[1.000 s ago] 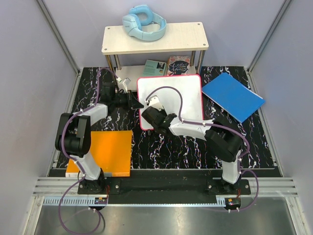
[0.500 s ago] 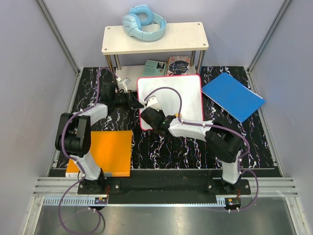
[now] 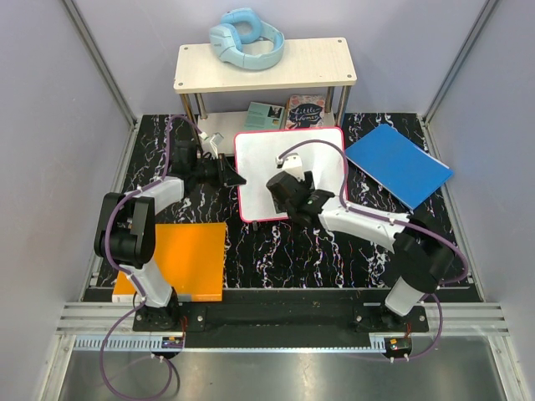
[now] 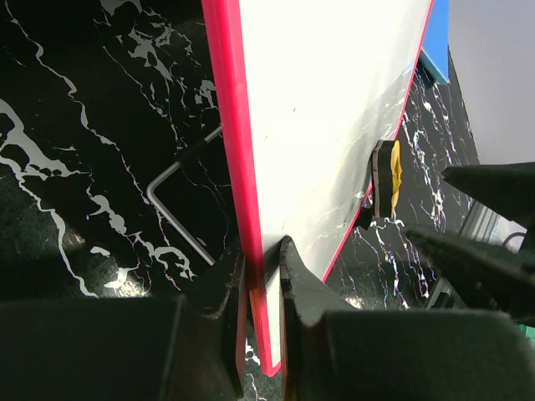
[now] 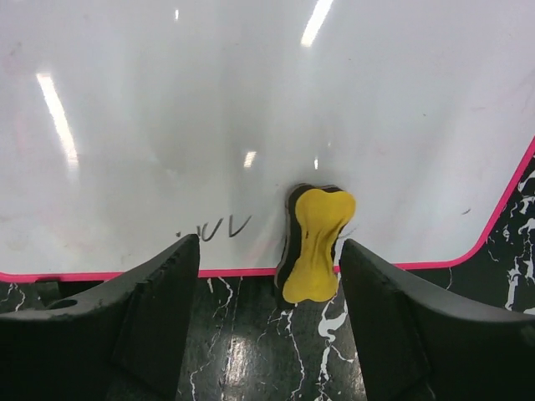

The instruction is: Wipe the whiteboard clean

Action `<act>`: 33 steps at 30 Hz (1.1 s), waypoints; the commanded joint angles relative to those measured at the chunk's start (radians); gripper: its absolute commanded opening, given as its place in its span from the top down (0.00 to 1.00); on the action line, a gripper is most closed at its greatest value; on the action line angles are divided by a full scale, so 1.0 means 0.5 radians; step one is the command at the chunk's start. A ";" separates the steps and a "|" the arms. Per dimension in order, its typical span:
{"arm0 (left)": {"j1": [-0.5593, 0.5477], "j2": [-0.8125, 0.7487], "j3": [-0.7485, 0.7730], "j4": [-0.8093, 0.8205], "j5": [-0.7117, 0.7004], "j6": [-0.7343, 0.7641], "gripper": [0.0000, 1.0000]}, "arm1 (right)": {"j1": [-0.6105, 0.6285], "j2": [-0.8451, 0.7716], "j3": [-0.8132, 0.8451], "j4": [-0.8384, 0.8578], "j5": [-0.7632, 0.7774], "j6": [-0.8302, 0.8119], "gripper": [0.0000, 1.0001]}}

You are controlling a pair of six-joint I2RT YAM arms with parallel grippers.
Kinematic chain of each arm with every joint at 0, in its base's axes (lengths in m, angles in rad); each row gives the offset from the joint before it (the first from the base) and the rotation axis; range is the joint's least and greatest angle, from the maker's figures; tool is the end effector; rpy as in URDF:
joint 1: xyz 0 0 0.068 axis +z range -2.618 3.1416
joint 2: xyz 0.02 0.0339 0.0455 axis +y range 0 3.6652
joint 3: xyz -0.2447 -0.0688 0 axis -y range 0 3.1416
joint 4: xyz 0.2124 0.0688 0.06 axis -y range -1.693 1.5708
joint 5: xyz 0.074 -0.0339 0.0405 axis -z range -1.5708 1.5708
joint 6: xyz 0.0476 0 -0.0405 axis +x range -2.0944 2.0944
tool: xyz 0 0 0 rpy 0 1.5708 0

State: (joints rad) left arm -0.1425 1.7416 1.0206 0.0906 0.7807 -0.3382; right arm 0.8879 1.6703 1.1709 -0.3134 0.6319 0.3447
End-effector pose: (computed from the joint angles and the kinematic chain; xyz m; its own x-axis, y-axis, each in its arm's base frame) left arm 0.3396 -0.0826 0.1959 -0.7706 -0.1276 -0.6244 0.4324 0.6150 -0.6594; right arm 0.2343 0.2435 0.2263 -0.5562 -0.2517 -0.7920 -0.1931 0.9661 -0.1714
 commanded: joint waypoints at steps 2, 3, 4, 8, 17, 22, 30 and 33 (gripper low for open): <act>0.036 -0.023 0.011 -0.006 -0.248 0.201 1.00 | -0.131 -0.076 -0.105 -0.042 -0.128 0.154 0.26; 0.033 -0.023 0.011 -0.006 -0.245 0.201 1.00 | -0.162 -0.076 -0.111 -0.042 -0.162 0.167 0.26; 0.036 -0.023 0.011 -0.006 -0.245 0.204 1.00 | -0.174 -0.079 -0.118 -0.045 -0.175 0.176 0.26; 0.033 -0.020 0.014 -0.009 -0.245 0.207 1.00 | -0.211 -0.061 -0.124 -0.051 -0.202 0.228 0.26; 0.033 -0.020 0.014 -0.022 -0.251 0.219 1.00 | -0.257 0.052 -0.124 -0.045 -0.276 0.286 0.34; 0.030 -0.016 0.017 -0.025 -0.248 0.222 1.00 | -0.276 0.077 -0.154 -0.039 -0.285 0.317 0.37; 0.021 -0.007 0.023 -0.037 -0.254 0.235 1.00 | -0.312 0.077 -0.216 0.035 -0.368 0.314 0.57; 0.021 -0.010 0.027 -0.043 -0.261 0.241 1.00 | -0.312 0.074 -0.237 0.087 -0.414 0.289 0.65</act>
State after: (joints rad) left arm -0.1429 1.7416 1.0206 0.0788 0.7811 -0.3298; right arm 0.7383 1.7100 1.0641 -0.3271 0.4644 0.4877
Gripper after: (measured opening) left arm 0.160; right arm 0.408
